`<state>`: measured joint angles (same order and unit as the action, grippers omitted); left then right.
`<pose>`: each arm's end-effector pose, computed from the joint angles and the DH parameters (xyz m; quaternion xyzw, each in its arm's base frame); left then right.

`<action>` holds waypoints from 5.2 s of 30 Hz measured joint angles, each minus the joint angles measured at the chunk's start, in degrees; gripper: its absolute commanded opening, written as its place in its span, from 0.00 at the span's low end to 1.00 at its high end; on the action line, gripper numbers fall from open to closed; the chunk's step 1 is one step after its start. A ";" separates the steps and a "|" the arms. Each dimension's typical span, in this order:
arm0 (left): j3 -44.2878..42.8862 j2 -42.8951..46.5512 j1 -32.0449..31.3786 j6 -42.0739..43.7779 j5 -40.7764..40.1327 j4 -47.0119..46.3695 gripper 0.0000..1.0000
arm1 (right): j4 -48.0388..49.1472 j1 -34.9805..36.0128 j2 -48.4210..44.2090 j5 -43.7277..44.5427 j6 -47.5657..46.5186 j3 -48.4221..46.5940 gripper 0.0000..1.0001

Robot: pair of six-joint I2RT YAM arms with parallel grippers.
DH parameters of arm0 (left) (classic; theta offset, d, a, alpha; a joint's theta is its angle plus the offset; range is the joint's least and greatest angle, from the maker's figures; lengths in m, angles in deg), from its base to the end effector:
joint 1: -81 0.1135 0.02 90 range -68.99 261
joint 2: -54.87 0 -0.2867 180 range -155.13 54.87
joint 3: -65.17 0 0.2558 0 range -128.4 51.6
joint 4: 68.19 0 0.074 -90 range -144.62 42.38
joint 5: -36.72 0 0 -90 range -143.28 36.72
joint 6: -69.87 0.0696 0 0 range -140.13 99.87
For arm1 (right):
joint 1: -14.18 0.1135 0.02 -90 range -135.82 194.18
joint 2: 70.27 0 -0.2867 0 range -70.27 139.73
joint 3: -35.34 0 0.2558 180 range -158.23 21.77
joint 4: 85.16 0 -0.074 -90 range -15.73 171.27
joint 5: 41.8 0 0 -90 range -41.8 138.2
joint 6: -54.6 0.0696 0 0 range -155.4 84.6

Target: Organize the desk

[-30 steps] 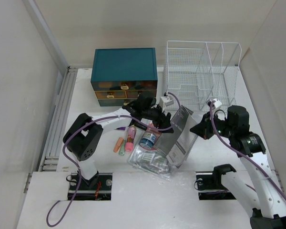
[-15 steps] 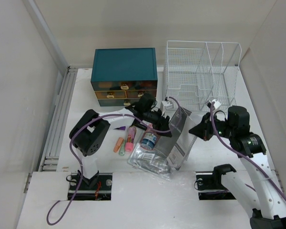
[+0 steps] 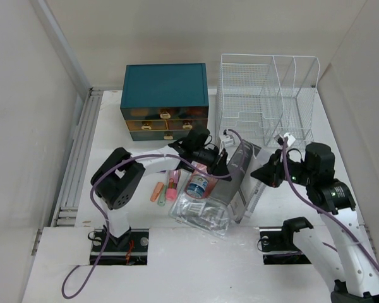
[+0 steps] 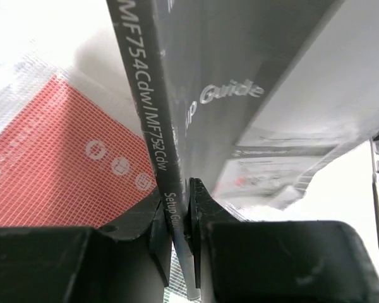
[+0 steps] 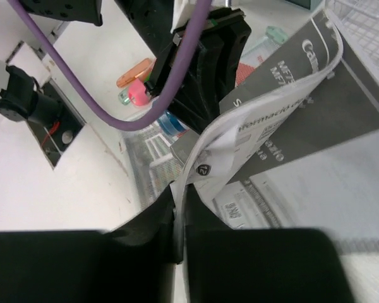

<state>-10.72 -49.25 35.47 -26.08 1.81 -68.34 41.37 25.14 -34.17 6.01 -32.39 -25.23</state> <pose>0.2505 -0.3367 0.2170 0.4813 0.6349 -0.5553 0.2386 0.1197 0.0708 0.3275 -0.2380 0.7893 0.3654 0.4323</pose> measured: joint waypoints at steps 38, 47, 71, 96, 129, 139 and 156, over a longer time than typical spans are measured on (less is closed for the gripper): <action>-9.18 37.88 -0.98 -2.38 -7.96 18.56 0.00 | 29.11 -4.92 6.27 -15.85 8.26 -4.44 1.00; -18.56 37.64 -0.98 -2.21 -4.09 19.52 0.00 | 34.47 -4.42 13.05 -33.59 10.23 -11.28 1.00; -19.80 37.86 -1.01 -1.79 -12.98 17.05 0.00 | 35.34 3.76 12.76 -35.28 8.94 -19.08 0.00; -22.60 39.04 1.88 5.40 -17.94 26.53 0.00 | 36.02 2.23 16.17 -16.41 6.97 -23.04 1.00; -27.54 50.99 1.88 19.17 -10.05 34.49 0.00 | 50.16 5.14 19.65 -33.99 7.32 -33.24 1.00; -31.10 43.50 1.88 18.80 -11.61 33.75 0.00 | 50.90 7.93 17.86 -40.76 7.28 -32.85 1.00; -30.88 39.87 1.77 14.53 -17.18 26.86 0.00 | 51.15 9.77 15.69 -36.28 9.66 -29.57 0.94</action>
<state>-41.61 -9.38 37.24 -11.55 -15.37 -41.48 92.52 34.91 -18.48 -30.28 -22.73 -54.80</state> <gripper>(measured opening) 0.098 0.972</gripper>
